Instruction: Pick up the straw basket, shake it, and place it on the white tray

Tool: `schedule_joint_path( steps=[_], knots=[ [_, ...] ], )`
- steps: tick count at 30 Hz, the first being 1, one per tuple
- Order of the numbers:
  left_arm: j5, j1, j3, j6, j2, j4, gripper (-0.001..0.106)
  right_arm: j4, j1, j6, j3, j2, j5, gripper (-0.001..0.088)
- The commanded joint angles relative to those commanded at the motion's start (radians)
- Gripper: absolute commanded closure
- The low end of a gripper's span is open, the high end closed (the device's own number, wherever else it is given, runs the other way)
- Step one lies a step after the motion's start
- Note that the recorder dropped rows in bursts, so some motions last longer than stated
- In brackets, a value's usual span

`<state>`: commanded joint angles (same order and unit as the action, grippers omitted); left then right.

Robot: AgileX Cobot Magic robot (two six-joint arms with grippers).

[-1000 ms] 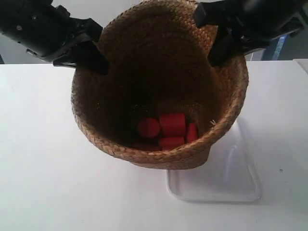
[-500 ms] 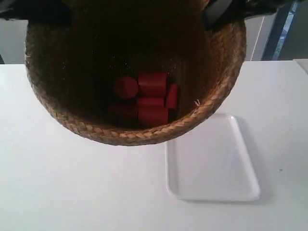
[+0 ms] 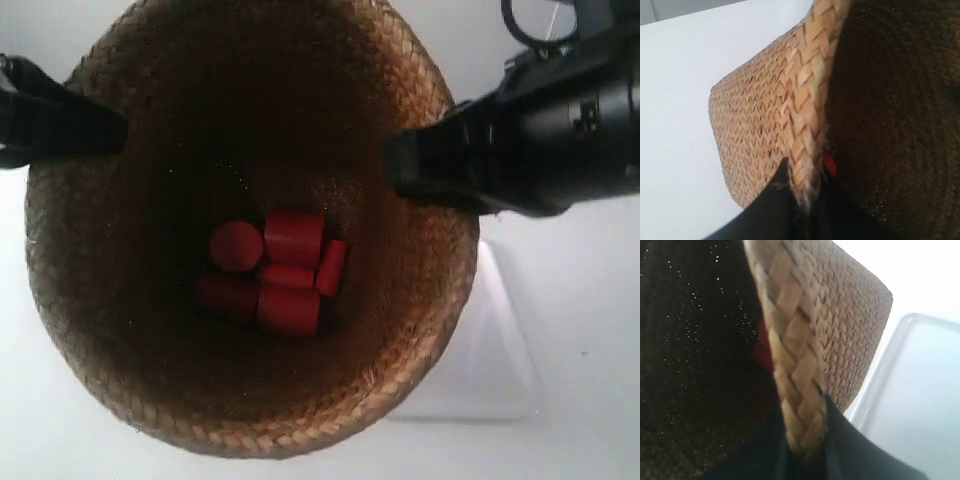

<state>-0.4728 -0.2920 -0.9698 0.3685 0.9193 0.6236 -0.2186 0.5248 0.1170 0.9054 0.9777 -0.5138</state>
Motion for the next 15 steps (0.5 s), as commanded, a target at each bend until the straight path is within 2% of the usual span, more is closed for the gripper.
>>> schedule_joint_path(
  steps=[7, 15],
  knots=[
    [0.028, 0.0, 0.02, 0.056, -0.01, 0.079, 0.105, 0.0, 0.005, -0.004, -0.055, -0.037, 0.035, 0.0868],
    [0.178, 0.0, 0.031, 0.058, 0.063, 0.079, 0.105, 0.039, 0.005, -0.026, -0.057, 0.037, 0.201, 0.0868]
  ],
)
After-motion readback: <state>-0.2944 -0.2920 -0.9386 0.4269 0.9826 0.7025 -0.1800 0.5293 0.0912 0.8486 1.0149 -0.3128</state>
